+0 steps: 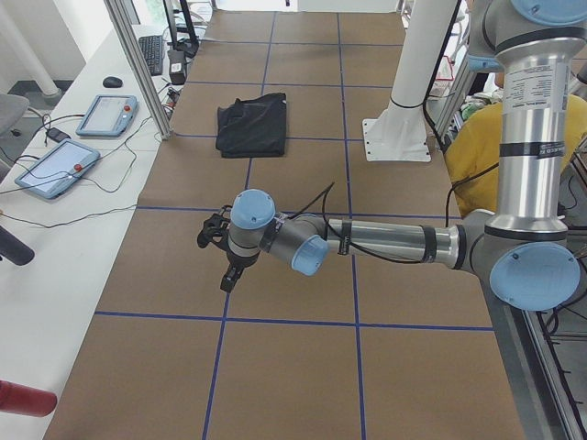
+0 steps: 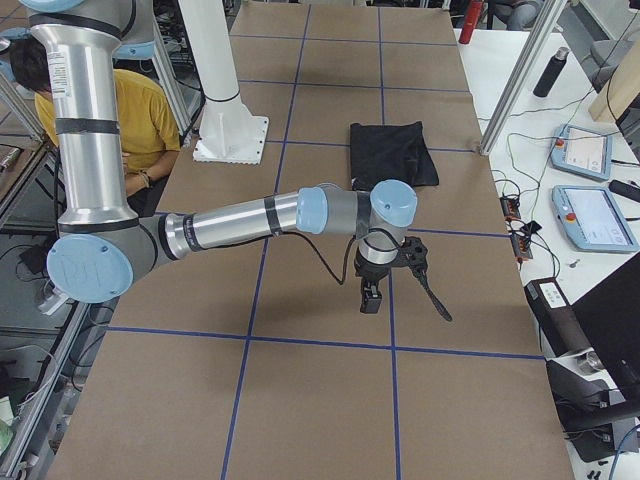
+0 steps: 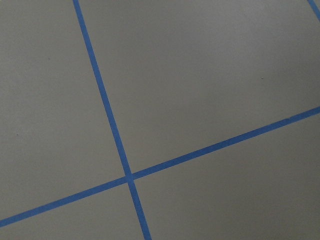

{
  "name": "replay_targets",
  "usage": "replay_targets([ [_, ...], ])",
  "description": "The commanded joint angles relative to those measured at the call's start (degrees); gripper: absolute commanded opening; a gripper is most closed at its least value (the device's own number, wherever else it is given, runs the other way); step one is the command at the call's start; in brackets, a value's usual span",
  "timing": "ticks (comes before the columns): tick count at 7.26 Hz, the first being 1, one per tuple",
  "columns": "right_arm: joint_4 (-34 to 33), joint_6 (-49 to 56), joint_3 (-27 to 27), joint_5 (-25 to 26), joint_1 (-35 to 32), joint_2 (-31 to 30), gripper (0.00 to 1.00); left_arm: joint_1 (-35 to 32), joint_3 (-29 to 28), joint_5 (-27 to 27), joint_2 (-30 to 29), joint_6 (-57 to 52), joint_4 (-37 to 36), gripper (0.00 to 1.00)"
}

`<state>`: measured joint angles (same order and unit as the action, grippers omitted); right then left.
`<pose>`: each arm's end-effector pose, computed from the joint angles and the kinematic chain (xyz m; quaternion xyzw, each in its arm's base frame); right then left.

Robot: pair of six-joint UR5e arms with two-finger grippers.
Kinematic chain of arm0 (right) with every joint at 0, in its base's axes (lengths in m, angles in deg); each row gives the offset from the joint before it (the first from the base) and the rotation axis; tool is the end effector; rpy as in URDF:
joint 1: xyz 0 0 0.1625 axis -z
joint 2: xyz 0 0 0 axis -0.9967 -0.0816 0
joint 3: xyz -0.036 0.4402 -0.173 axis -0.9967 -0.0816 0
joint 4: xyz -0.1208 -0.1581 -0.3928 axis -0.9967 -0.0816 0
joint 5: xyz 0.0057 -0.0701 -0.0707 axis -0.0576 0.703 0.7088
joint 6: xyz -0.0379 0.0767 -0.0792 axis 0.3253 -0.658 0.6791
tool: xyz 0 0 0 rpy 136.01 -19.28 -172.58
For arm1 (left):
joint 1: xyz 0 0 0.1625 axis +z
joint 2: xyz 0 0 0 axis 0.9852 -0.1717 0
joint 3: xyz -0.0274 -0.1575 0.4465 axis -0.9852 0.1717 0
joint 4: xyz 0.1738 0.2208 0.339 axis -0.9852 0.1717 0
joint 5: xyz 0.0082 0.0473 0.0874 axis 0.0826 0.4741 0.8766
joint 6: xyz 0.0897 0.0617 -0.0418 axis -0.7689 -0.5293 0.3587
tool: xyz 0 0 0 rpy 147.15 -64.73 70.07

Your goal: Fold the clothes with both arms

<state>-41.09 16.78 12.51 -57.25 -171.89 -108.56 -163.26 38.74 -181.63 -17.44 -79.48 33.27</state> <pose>0.0244 -0.5282 0.6219 -0.0134 -0.3549 -0.0626 0.9327 0.0104 -0.5311 0.6470 0.1889 0.3800 0.1065 0.8992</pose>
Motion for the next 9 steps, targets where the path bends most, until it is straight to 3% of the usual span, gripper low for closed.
replay_targets([
  [1, 0.1, -0.2, -0.1, -1.7, 0.0, 0.0, 1.00, 0.0, 0.3, -0.1, -0.4, 0.1, -0.2, 1.00],
  [9, 0.1, -0.1, -0.2, -1.9, 0.1, 0.2, 1.00, -1.7, 2.7, 0.0, -1.2, 0.1, -5.2, 1.00],
])
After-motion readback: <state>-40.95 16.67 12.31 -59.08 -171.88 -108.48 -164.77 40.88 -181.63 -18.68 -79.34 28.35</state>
